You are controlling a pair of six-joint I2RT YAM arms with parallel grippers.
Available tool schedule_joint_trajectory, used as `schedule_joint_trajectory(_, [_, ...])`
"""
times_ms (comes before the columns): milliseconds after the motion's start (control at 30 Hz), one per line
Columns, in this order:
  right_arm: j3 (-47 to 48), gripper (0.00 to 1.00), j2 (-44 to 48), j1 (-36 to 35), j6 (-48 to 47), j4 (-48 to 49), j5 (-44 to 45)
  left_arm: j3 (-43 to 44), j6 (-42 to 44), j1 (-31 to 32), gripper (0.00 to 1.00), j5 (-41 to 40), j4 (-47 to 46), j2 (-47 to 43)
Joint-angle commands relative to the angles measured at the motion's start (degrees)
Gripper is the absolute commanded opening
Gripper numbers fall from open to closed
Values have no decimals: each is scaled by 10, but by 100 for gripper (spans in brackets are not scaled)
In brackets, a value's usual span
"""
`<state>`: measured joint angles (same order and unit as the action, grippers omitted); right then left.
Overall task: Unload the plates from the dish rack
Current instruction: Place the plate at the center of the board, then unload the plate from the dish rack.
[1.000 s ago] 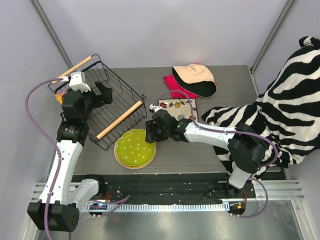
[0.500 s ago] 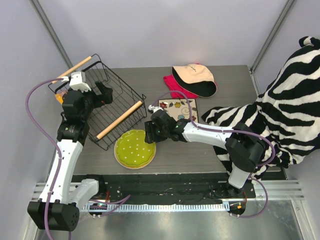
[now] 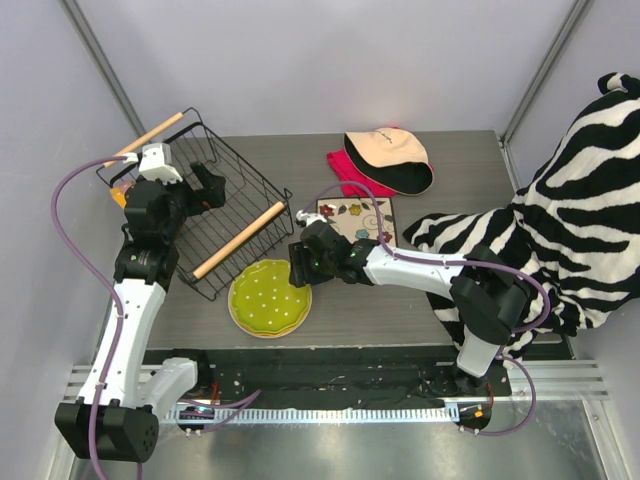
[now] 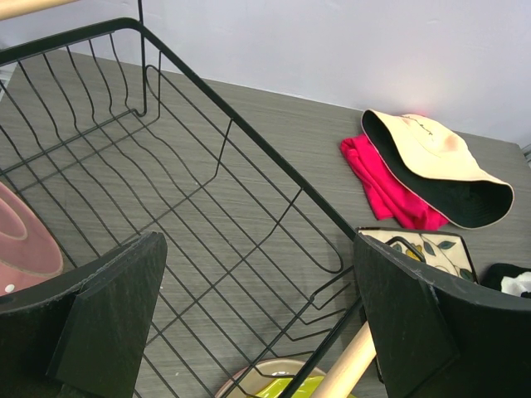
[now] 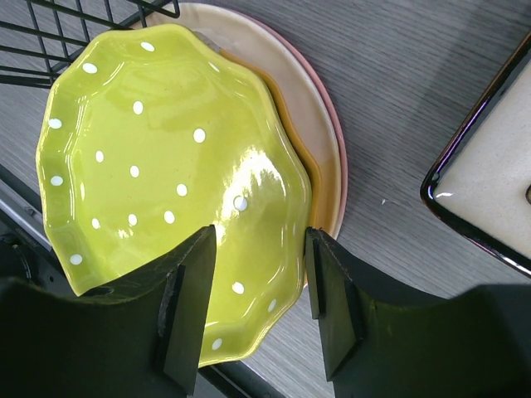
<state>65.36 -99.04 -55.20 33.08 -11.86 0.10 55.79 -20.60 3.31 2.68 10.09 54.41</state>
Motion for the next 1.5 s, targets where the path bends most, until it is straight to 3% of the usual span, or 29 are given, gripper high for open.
schedule_joint_trajectory(0, [15, 56, 4, -7, 3, 48, 20, 0, -1, 2, 100, 7, -16, 0])
schedule_joint_trajectory(267, [28, 67, 41, -6, -21, 36, 43, 5, -1, 2, 100, -13, -8, 2])
schedule_joint_trajectory(367, [36, 70, 60, -1, -36, 26, 56, 13, 6, 3, 100, -70, 14, 6])
schedule_joint_trajectory(667, [40, 70, 146, 113, -38, 51, 10, 41, 40, -11, 100, -169, 63, 44])
schedule_joint_trajectory(867, [56, 70, 183, 185, -47, 97, -28, 14, -18, -126, 100, -112, 27, 47])
schedule_joint_trajectory(1033, [51, 70, 199, 224, -34, 149, -45, 12, -24, -154, 100, -115, 24, 60])
schedule_joint_trajectory(1167, [-15, 70, 224, 246, -2, 205, -66, 7, -37, -178, 100, -101, 13, 72])
schedule_joint_trajectory(1467, [-68, 71, 240, 287, 22, 250, -119, 5, -52, -199, 100, -72, -3, 119])
